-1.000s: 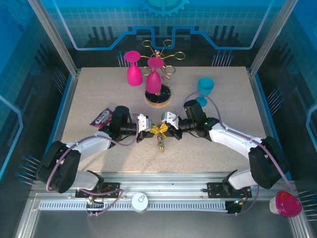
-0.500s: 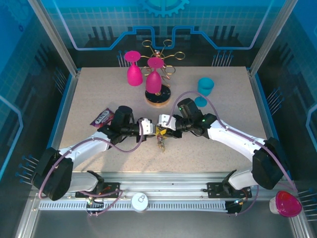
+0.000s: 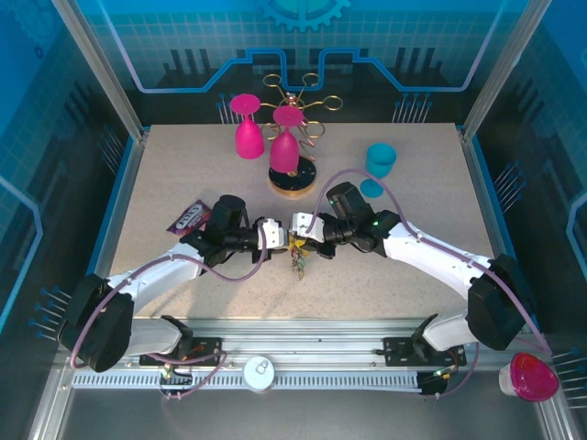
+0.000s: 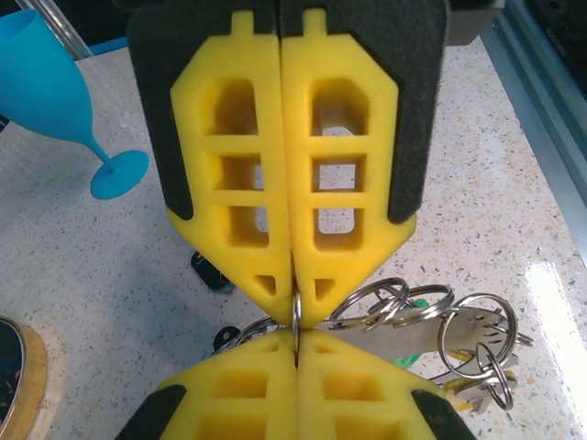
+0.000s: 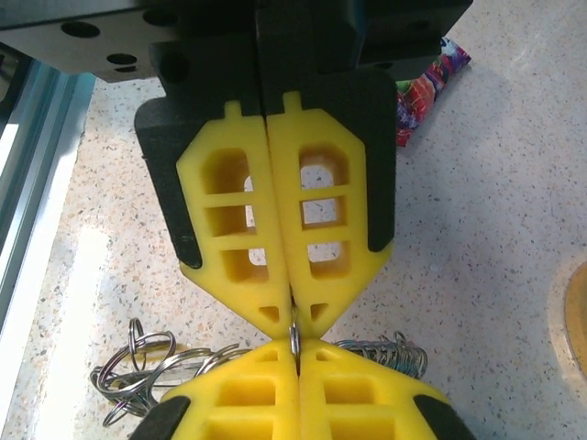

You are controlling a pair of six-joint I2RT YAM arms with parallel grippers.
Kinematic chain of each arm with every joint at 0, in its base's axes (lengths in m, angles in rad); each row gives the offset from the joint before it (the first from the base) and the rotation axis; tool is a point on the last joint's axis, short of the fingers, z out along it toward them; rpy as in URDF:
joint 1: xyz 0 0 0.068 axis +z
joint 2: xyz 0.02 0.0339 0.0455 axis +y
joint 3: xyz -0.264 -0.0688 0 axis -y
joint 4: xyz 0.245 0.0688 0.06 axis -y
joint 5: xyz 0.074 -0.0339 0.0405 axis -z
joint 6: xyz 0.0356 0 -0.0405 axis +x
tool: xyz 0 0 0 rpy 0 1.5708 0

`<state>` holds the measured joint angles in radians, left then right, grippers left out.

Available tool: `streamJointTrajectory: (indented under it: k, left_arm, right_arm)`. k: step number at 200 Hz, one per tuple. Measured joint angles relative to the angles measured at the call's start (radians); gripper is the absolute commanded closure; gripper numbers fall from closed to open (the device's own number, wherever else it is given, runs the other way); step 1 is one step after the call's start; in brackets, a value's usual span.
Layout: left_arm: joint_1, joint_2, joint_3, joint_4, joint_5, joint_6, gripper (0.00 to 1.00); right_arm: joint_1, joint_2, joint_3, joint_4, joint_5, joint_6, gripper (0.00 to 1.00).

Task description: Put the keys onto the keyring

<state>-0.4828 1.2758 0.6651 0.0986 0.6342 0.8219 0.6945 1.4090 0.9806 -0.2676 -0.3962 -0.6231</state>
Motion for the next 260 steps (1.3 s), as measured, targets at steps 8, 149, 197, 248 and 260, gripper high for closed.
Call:
streamJointTrajectory:
  k: [8, 149, 197, 248, 260]
  left_arm:
    - [0.004, -0.004, 0.0, 0.0, -0.003, -0.008, 0.69]
    - [0.056, -0.095, -0.119, 0.149, 0.071, -0.276, 0.73]
    - [0.063, -0.084, -0.119, 0.193, 0.12, -0.313, 0.71]
    - [0.065, -0.056, -0.119, 0.194, 0.153, -0.32, 0.8]
    - [0.066, -0.056, -0.119, 0.195, 0.159, -0.322, 0.8]
  right_arm:
    - [-0.002, 0.0, -0.007, 0.016, -0.01, 0.006, 1.0]
    - [-0.102, -0.011, -0.224, 0.43, -0.332, 0.258, 1.0]
    - [-0.102, -0.011, -0.227, 0.491, -0.354, 0.288, 1.0]
    - [-0.099, -0.01, -0.229, 0.531, -0.364, 0.312, 1.0]
    - [-0.098, -0.01, -0.229, 0.533, -0.365, 0.314, 1.0]
